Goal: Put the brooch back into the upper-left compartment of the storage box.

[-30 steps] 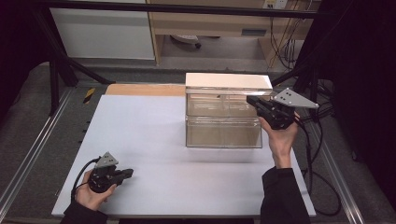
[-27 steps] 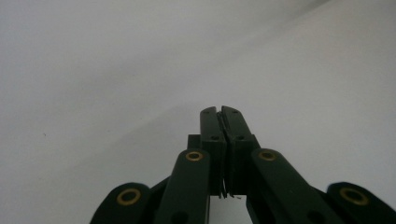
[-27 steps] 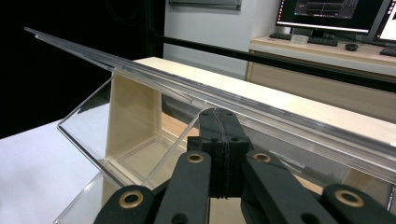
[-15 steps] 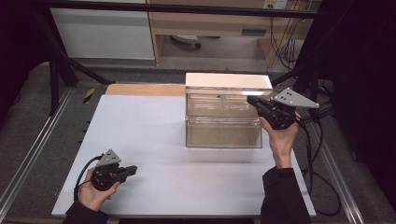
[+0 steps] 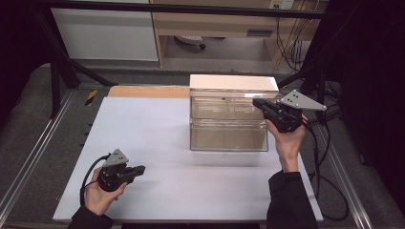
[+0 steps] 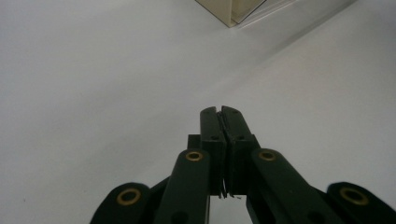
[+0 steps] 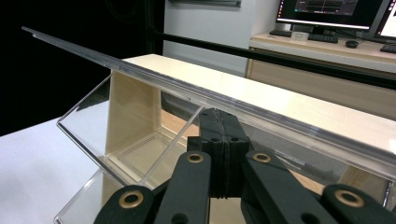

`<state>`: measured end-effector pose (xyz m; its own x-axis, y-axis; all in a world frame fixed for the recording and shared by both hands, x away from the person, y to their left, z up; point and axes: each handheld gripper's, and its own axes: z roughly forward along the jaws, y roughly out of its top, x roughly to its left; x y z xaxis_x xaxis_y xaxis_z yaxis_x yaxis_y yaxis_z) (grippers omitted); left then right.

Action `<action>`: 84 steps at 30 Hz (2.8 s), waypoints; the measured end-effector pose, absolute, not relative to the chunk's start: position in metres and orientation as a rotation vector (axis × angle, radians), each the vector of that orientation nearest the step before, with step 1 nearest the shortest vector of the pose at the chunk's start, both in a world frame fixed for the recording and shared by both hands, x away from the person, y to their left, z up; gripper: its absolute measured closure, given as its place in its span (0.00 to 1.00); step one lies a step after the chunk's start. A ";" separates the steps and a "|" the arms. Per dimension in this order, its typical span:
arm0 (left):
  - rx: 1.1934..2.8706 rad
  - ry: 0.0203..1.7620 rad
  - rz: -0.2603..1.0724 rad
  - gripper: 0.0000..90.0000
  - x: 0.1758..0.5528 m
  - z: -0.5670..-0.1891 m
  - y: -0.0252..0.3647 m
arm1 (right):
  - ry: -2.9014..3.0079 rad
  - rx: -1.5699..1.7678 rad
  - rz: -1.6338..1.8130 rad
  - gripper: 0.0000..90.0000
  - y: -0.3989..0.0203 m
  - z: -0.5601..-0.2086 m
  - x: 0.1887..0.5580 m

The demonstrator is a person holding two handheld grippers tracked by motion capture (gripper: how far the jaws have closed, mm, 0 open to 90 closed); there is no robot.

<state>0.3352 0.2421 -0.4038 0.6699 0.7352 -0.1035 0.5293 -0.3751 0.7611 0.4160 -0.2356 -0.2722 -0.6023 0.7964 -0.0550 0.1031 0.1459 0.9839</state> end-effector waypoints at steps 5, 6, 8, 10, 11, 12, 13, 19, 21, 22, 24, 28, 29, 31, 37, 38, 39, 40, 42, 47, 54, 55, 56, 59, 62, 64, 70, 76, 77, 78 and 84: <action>2.064 0.965 0.323 0.98 0.337 -0.400 0.238 | 1.836 0.861 1.499 1.00 -0.236 -0.272 0.416; 2.062 0.963 0.323 0.98 0.337 -0.399 0.237 | 1.836 0.860 1.498 1.00 -0.236 -0.272 0.416; 2.058 0.957 0.327 0.98 0.338 -0.396 0.235 | 1.836 0.861 1.498 1.00 -0.236 -0.273 0.416; 2.057 0.948 0.330 0.98 0.339 -0.395 0.233 | 1.835 0.863 1.499 1.00 -0.236 -0.273 0.416; 2.055 0.944 0.330 0.98 0.339 -0.394 0.232 | 1.835 0.863 1.498 1.00 -0.236 -0.273 0.416; 2.052 0.942 0.333 0.98 0.339 -0.393 0.230 | 1.836 0.863 1.497 1.00 -0.236 -0.273 0.416; 2.053 0.937 0.333 0.98 0.339 -0.392 0.229 | 1.836 0.863 1.497 1.00 -0.236 -0.273 0.416; 2.049 0.921 0.334 0.98 0.342 -0.388 0.222 | 1.835 0.866 1.498 1.00 -0.236 -0.273 0.416; 2.050 0.912 0.334 0.98 0.342 -0.386 0.220 | 1.834 0.866 1.498 1.00 -0.236 -0.273 0.416; 2.050 0.909 0.335 0.98 0.342 -0.385 0.218 | 1.835 0.866 1.498 1.00 -0.236 -0.273 0.416; 2.050 0.901 0.335 0.98 0.343 -0.383 0.215 | 1.835 0.866 1.497 1.00 -0.236 -0.273 0.416; 2.045 0.887 0.341 0.98 0.344 -0.379 0.210 | 1.836 0.868 1.497 1.00 -0.237 -0.273 0.416; 2.042 0.885 0.339 0.98 0.344 -0.379 0.209 | 1.836 0.868 1.497 1.00 -0.237 -0.273 0.416; 2.040 0.881 0.339 0.98 0.345 -0.377 0.207 | 1.836 0.868 1.497 1.00 -0.237 -0.273 0.416; 2.028 0.865 0.343 0.98 0.347 -0.371 0.199 | 1.834 0.869 1.500 1.00 -0.237 -0.274 0.416; 2.028 0.862 0.343 0.98 0.347 -0.370 0.198 | 1.835 0.870 1.499 1.00 -0.237 -0.274 0.416; 2.025 0.859 0.344 0.98 0.348 -0.368 0.197 | 1.835 0.868 1.499 1.00 -0.237 -0.274 0.416; 2.024 0.856 0.344 0.98 0.348 -0.367 0.195 | 1.834 0.869 1.499 1.00 -0.237 -0.274 0.416; 2.018 0.851 0.347 0.98 0.349 -0.365 0.193 | 1.834 0.869 1.498 1.00 -0.237 -0.274 0.416; 2.005 0.831 0.348 0.98 0.351 -0.358 0.186 | 1.833 0.869 1.497 1.00 -0.238 -0.274 0.416; 1.988 0.810 0.350 0.98 0.355 -0.351 0.177 | 1.835 0.866 1.494 1.00 -0.238 -0.274 0.416; 1.983 0.806 0.349 0.98 0.355 -0.349 0.175 | 1.836 0.868 1.494 1.00 -0.238 -0.274 0.416; 1.980 0.804 0.350 0.98 0.356 -0.348 0.174 | 1.835 0.869 1.494 1.00 -0.238 -0.274 0.416; 1.976 0.792 0.352 0.98 0.357 -0.344 0.169 | 1.834 0.870 1.493 1.00 -0.239 -0.274 0.416; 1.967 0.783 0.354 0.98 0.359 -0.341 0.166 | 1.835 0.870 1.492 1.00 -0.239 -0.274 0.415; 1.962 0.779 0.355 0.98 0.360 -0.339 0.164 | 1.835 0.870 1.492 1.00 -0.239 -0.274 0.415; 1.940 0.765 0.365 0.98 0.363 -0.330 0.160 | 1.836 0.870 1.491 1.00 -0.240 -0.274 0.415; 1.924 0.751 0.379 0.98 0.367 -0.319 0.155 | 1.836 0.870 1.489 1.00 -0.240 -0.274 0.415; 1.921 0.748 0.380 0.98 0.368 -0.317 0.153 | 1.836 0.871 1.490 1.00 -0.240 -0.274 0.415; 1.918 0.745 0.381 0.98 0.368 -0.316 0.152 | 1.836 0.870 1.489 1.00 -0.240 -0.274 0.415; 1.906 0.735 0.387 0.98 0.372 -0.307 0.145 | 1.836 0.870 1.490 1.00 -0.240 -0.274 0.415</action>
<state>0.3719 0.1451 -0.3067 0.7630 0.6440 -0.0554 0.3190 -0.3006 0.8988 0.4153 -0.2400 -0.2736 -0.5965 0.8007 -0.0546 0.1117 0.1502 0.9823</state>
